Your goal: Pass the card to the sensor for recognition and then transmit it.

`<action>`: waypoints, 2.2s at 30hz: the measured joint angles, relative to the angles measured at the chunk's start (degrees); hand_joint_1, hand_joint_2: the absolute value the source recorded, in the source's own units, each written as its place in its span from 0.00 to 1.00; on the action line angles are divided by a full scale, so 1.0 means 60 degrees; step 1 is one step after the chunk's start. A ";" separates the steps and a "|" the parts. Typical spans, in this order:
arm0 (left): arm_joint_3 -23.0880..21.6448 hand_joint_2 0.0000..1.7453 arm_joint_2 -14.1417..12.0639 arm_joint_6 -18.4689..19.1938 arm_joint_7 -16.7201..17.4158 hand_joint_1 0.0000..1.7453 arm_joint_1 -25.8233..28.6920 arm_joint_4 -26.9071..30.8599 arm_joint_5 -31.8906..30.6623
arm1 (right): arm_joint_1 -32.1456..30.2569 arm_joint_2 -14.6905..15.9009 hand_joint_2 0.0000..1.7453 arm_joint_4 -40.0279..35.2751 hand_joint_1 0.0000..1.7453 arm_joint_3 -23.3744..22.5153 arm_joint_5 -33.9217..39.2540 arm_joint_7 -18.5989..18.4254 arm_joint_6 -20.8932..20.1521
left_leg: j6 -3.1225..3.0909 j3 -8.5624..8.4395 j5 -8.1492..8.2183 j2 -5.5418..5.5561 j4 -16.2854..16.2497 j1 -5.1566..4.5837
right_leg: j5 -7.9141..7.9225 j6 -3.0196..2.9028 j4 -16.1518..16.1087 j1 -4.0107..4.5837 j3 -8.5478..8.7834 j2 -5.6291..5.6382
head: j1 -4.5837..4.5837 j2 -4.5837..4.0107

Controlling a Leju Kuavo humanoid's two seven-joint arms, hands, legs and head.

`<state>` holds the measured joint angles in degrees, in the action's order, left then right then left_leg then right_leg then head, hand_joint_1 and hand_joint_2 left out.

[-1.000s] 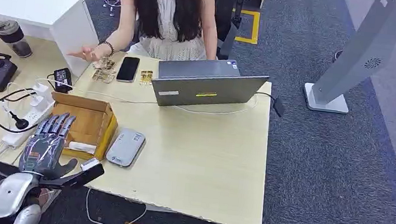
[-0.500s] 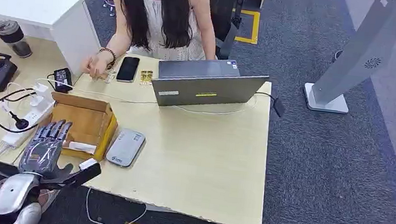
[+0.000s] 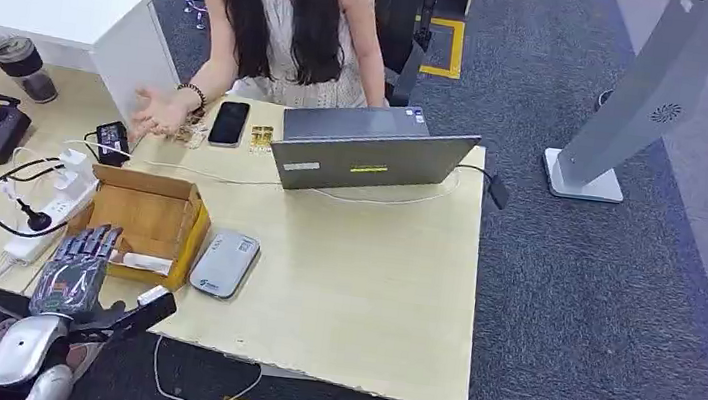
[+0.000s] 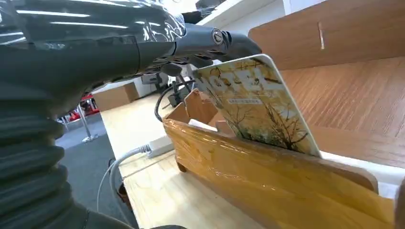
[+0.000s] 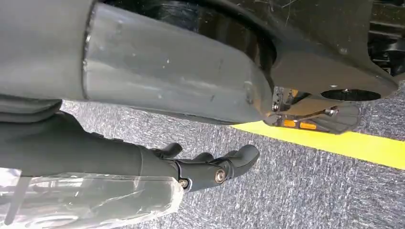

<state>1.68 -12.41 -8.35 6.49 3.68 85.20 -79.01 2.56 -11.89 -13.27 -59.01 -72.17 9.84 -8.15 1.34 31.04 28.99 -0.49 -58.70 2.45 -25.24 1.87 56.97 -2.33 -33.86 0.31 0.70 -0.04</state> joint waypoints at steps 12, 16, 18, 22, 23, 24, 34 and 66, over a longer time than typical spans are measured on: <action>0.0000 1.00 0.0149 -0.0146 -0.0146 0.00 -0.0012 0.0000 -0.0095 | -0.0001 0.0004 0.00 0.0000 0.00 0.0000 -0.0004 0.0051 0.0000 | 0.0000 -0.0001 0.0000 0.0000 0.0000 0.0000 | 0.0000 0.0000 0.0000 0.0000 -0.0001 0.0000 | 0.0000 0.0000; 0.0000 1.00 0.0201 -0.0703 -0.0390 0.00 -0.0099 0.0000 -0.0244 | 0.0000 0.0007 0.00 0.0000 0.00 0.0000 -0.0015 0.0215 0.0000 | 0.0000 -0.0002 0.0000 0.0001 0.0000 0.0000 | 0.0000 0.0000 0.0000 0.0000 -0.0002 -0.0001 | 0.0000 0.0000; 0.0000 1.00 0.0240 -0.0729 -0.0437 0.00 -0.0175 0.0004 -0.0313 | -0.0001 0.0007 0.00 0.0000 0.00 0.0000 -0.0015 0.0233 0.0000 | 0.0000 -0.0003 0.0000 0.0000 0.0000 0.0000 | 0.0001 -0.0001 0.0000 0.0000 -0.0001 0.0000 | 0.0000 0.0000; 0.0000 1.00 0.0309 -0.0780 -0.0459 0.00 -0.0319 0.0004 -0.0393 | -0.0001 0.0007 0.00 0.0000 0.00 0.0029 -0.0218 0.0251 0.0000 | 0.0000 -0.0004 -0.0001 0.0001 0.0000 0.0000 | 0.0002 -0.0001 0.0000 0.0000 -0.0001 0.0000 | 0.0000 0.0000; 0.0000 1.00 0.0321 -0.0780 -0.0459 0.00 -0.0370 0.0004 -0.0397 | 0.0001 0.0007 0.00 0.0004 0.00 0.0058 -0.0292 0.0218 0.0000 | 0.0000 -0.0005 -0.0001 0.0001 0.0000 0.0000 | 0.0002 -0.0001 0.0000 0.0000 -0.0001 0.0000 | 0.0000 0.0000; 0.0000 1.00 0.0328 -0.0780 -0.0456 0.00 -0.0440 0.0000 -0.0419 | 0.0001 0.0007 0.00 0.0011 0.00 0.0076 -0.0350 0.0200 0.0000 | 0.0000 -0.0004 -0.0001 0.0000 0.0000 0.0000 | 0.0002 -0.0001 0.0000 0.0000 -0.0001 0.0000 | 0.0000 0.0000; -0.0004 1.00 0.0423 -0.0780 -0.0455 0.00 -0.0760 -0.0004 -0.0448 | 0.0002 0.0007 0.00 0.0036 0.00 0.0189 -0.0372 0.0138 0.0000 | 0.0000 -0.0004 -0.0001 0.0000 0.0000 -0.0001 | 0.0002 -0.0001 0.0000 0.0000 -0.0002 0.0001 | 0.0000 0.0000; -0.0007 0.00 0.0353 -0.0025 -0.0765 1.00 -0.0832 -0.0368 0.0452 | 0.0002 0.0007 0.00 0.0040 0.00 0.0240 -0.0536 0.0124 0.0000 | 0.0000 -0.0001 0.0000 0.0000 0.0000 0.0000 | 0.0001 -0.0001 0.0000 -0.0001 -0.0001 0.0002 | 0.0000 0.0000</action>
<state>1.64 -10.29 -8.50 1.90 -1.31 82.99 -76.30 2.57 -11.85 -13.03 -57.57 -75.38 10.58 -8.15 1.34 31.03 28.99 -0.49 -58.70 2.45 -25.23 1.87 56.97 -2.33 -33.86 0.32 0.70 -0.04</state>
